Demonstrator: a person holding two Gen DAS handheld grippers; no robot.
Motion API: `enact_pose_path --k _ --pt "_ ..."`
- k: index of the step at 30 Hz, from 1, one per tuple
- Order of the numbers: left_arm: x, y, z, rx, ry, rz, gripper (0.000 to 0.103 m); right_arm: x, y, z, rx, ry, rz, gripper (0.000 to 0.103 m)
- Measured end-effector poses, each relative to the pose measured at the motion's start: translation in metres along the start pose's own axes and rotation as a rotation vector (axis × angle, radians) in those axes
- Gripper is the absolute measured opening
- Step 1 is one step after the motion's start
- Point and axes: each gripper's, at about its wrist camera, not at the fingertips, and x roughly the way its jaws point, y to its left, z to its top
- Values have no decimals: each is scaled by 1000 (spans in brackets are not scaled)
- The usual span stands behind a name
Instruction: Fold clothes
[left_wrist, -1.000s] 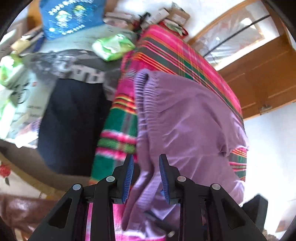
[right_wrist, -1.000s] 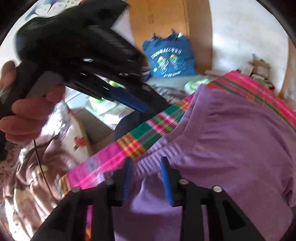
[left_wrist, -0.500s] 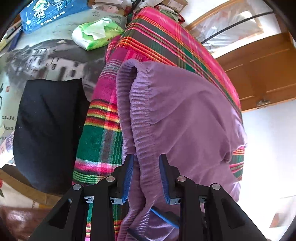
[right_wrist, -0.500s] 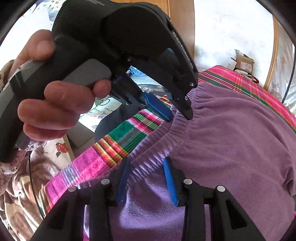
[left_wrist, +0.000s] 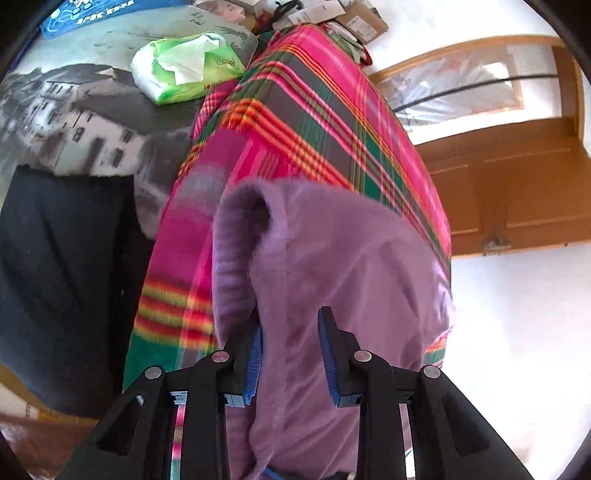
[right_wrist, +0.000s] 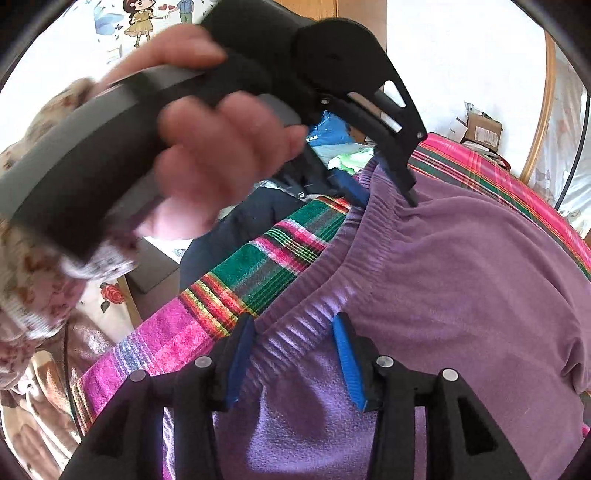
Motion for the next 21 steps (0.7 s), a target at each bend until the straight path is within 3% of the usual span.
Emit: enact_pose_path --k 4,7,14,20,21 --pt "1 5 21 -51 -20 -30 29 0 1 0 -1 1 0 46" --pt "-8 10 37 -90 -83 -35 29 1 1 2 -5 3 -1 45" --pt "-3 29 48 -216 -72 -169 28 1 1 3 -12 9 -1 44" --pt "2 23 51 -224 -73 -149 26 -4 -1 -3 -9 9 1 43" --pt "3 21 51 -218 -75 -137 16 -4 -2 -3 -7 9 5 43"
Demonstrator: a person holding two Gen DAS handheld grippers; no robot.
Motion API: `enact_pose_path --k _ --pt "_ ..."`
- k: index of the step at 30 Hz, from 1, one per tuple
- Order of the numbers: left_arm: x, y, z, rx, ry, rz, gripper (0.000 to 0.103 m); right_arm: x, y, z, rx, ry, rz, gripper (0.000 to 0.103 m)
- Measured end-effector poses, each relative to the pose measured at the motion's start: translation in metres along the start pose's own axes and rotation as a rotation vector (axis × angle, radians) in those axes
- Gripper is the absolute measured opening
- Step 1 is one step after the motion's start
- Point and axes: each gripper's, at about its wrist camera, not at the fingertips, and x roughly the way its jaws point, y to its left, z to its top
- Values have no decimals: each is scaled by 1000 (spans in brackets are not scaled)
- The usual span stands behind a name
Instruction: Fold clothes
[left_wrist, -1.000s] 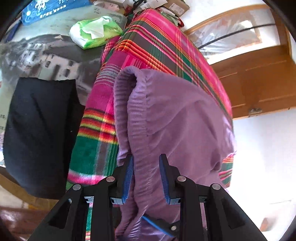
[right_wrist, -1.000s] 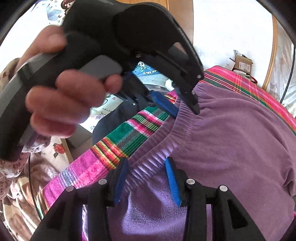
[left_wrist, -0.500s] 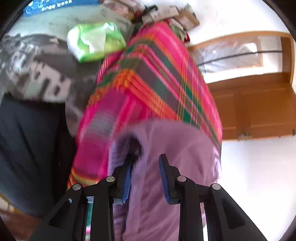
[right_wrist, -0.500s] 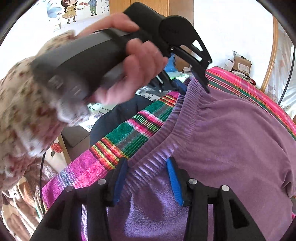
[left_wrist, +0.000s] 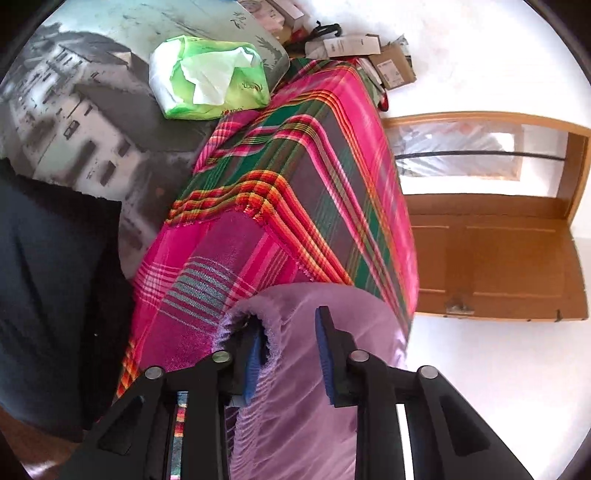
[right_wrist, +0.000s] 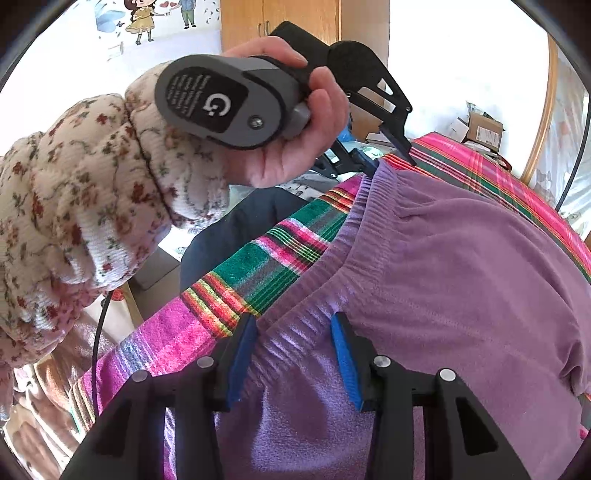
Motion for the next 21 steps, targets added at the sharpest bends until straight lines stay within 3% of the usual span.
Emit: enact_pose_path --k 3,7,10,21 --pt "-2 2 0 17 -18 41 6 1 -1 0 0 1 5 41" --pt "-12 5 2 33 -56 54 6 -1 0 2 -29 -4 7 23" --pt "-12 3 7 58 -58 76 6 -1 2 7 -39 -3 16 17" --pt "-12 4 14 78 -45 111 6 2 15 18 -65 7 45 17"
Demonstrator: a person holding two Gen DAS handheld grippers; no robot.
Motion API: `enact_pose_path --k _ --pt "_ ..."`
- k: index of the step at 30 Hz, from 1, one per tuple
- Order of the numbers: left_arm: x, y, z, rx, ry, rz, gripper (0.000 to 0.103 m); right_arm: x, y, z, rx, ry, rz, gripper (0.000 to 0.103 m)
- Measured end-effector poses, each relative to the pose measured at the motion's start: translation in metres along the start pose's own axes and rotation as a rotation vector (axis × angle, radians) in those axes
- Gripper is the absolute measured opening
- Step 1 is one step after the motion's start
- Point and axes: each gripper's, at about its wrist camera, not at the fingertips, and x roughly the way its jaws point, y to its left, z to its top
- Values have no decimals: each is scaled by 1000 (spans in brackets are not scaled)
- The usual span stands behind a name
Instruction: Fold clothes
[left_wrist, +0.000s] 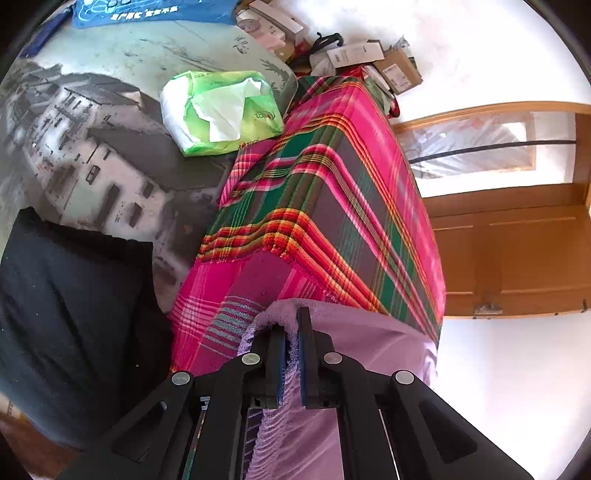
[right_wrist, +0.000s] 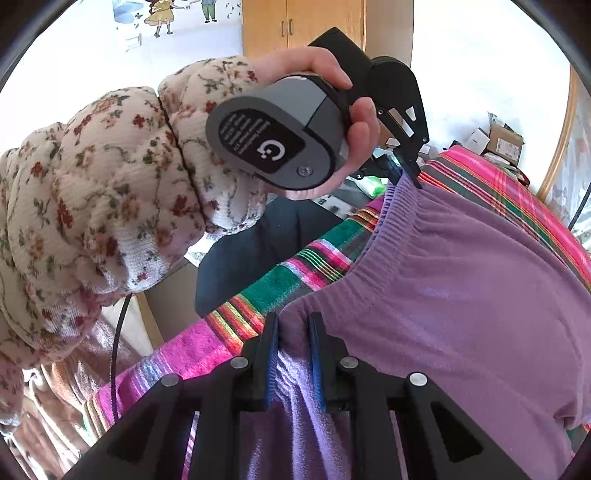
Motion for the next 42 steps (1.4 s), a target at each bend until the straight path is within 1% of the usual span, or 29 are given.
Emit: enact_pose_path --k 1,6,9,11,13,15,18,19,21,23,24,25,28,31,33,34,36,37,38,40,42 --pt "0 -1 0 9 0 11 6 0 1 0 -1 -1 1 17" --pt "0 2 3 -15 6 1 6 -4 2 3 4 -11 14 17" --pt "1 1 2 -4 4 9 6 -5 8 4 -10 -16 19 17" --pt "1 0 0 2 0 13 6 -2 11 4 -11 0 26 17" --pt "0 -1 -1 12 0 21 6 2 13 0 -25 10 16 17" --pt "0 -2 -3 20 3 30 6 0 15 -1 -33 2 8 17" --pt "-4 -4 -8 28 5 40 7 -3 16 -1 -30 15 11 23" --pt "-8 -6 -11 33 -1 46 10 -4 16 -1 -28 19 14 31" --pt "-20 -7 -18 39 -29 56 16 -10 17 -4 -23 27 34 41" --pt "-34 -6 -27 48 -49 66 18 -20 15 -7 -3 19 32 41" --pt "-41 -5 -32 46 -55 70 19 -27 12 -8 11 9 46 41" --pt "-48 -3 -37 44 -62 74 22 -32 7 -8 29 7 63 41" --pt "-68 3 -59 29 -77 90 23 -55 -3 -15 81 -10 137 41" --pt "-86 8 -90 35 -86 142 23 -84 1 -21 85 -66 199 41" --pt "-95 12 -114 29 -81 143 24 -104 1 -21 74 -114 244 41" --pt "-99 15 -128 27 -76 139 26 -110 -5 -18 64 -135 253 41" --pt "-105 20 -157 27 -65 126 26 -136 -15 -32 50 -158 275 41" --pt "-104 23 -170 26 -55 136 26 -149 -23 -38 48 -166 282 41" --pt "-104 25 -183 25 -45 147 26 -156 -32 -45 56 -170 266 41" --pt "-100 31 -208 22 -17 175 31 -169 -52 -59 72 -177 234 41" --pt "-98 37 -227 -3 -7 163 31 -179 -69 -75 79 -171 190 41"
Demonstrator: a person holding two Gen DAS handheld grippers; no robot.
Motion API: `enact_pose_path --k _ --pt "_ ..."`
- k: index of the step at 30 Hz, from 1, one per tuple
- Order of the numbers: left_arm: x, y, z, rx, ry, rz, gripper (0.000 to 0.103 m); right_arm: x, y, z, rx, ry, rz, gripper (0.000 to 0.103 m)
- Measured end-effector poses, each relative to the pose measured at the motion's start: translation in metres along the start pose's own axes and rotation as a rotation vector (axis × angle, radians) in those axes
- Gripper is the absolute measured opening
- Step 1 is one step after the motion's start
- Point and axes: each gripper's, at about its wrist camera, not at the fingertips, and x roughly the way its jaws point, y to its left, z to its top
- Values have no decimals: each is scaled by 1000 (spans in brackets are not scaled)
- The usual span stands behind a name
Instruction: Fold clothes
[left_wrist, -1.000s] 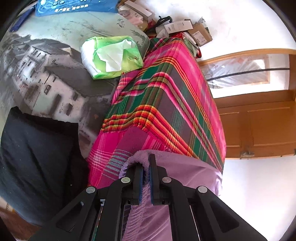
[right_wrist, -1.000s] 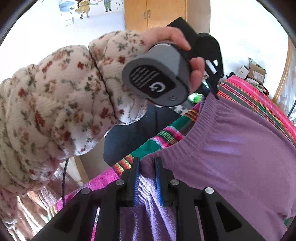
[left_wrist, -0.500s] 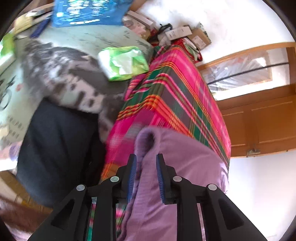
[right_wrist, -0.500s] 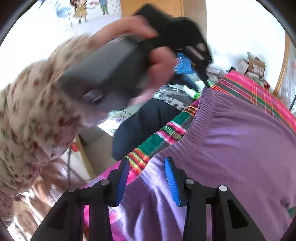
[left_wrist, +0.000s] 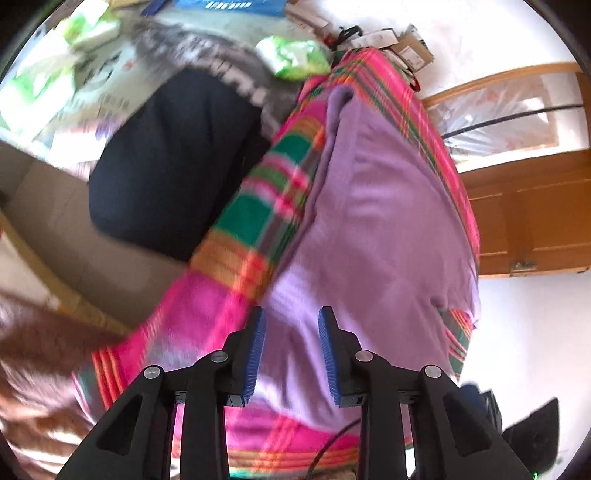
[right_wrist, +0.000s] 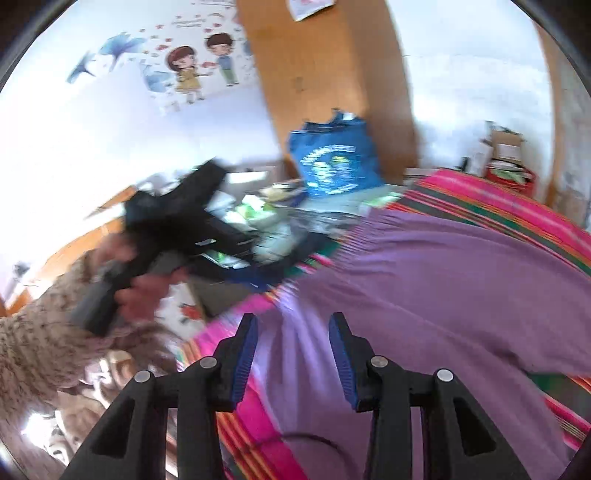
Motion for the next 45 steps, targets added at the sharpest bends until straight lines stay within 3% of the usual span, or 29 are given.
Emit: enact_pose_path --k 5,7,12,16,18,21,23,26,31,35,37,45 --pt "-2 11 -30 -78 -17 -10 32 -17 -16 -39 -5 94 -53 41" --pt "-3 11 -35 -92 -19 -8 45 -32 -14 -53 0 114 -60 41" --pt "3 12 -41 -163 6 21 45 -71 -29 -55 38 74 -55 41" --pt "12 15 -45 -236 21 -3 46 -89 -50 -48 198 14 23 41" --pt "13 15 -44 -251 5 -4 46 -76 -49 -54 225 26 11 41" --pt "15 16 -42 -273 -2 -14 45 -39 -34 -68 204 119 37 41" --pt "16 16 -41 -289 -6 -15 46 -20 -21 -72 157 158 65 41" --pt "17 17 -40 -314 -15 -23 44 11 0 -70 42 189 14 41" --pt "18 17 -40 -329 -32 -25 43 53 25 -66 -48 217 8 41" --pt "21 18 -39 -342 -41 -34 42 71 52 -68 -200 215 -62 41" --pt "23 20 -37 -347 -38 -44 36 75 56 -71 -223 219 -85 41" --pt "23 30 -36 -391 -32 -88 33 79 55 -76 -191 211 -128 41"
